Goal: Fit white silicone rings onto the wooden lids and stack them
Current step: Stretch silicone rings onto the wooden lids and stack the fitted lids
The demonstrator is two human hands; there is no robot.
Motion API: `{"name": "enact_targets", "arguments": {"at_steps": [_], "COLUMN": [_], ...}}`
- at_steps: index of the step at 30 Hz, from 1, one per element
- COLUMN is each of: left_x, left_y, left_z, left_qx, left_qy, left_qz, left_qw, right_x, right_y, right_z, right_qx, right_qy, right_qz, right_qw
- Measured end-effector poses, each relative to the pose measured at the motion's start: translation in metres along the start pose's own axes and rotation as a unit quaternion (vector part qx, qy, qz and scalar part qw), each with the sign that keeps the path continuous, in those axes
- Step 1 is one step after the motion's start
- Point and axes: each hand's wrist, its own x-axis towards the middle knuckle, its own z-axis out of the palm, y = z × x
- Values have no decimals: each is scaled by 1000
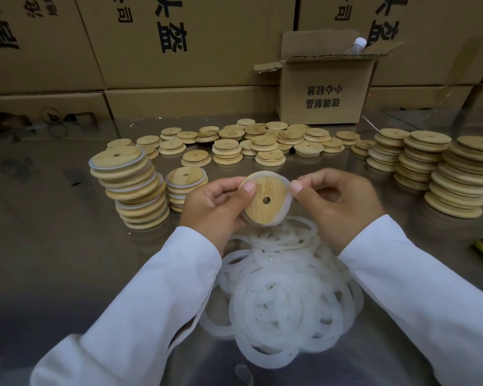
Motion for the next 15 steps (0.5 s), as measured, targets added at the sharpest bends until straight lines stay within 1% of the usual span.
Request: {"name": "enact_targets", "arguments": {"at_steps": [3,6,9,12,15], "left_x": [0,0,-2,-1,-3], "left_y": [2,3,3,3,2], "left_z": [1,2,3,2,2], "left_qx": [-29,-51,-61,-3,61], "left_qy": [7,9,-7,-31,-29], "left_qz": [-5,-8,-22,-34,-38], "left_qw": [1000,999,998,999,997], "right_x": [-6,-9,-8,-6,-8], "right_y": [0,1,3,6,7], "right_z": [6,13,14,12,13], "right_qx": [49,46,44,31,17], "right_qy": [0,19,58,82,56], "right_qz": [13,-4,-11,-10,-26], "right_qw": [999,999,997,996,998]}}
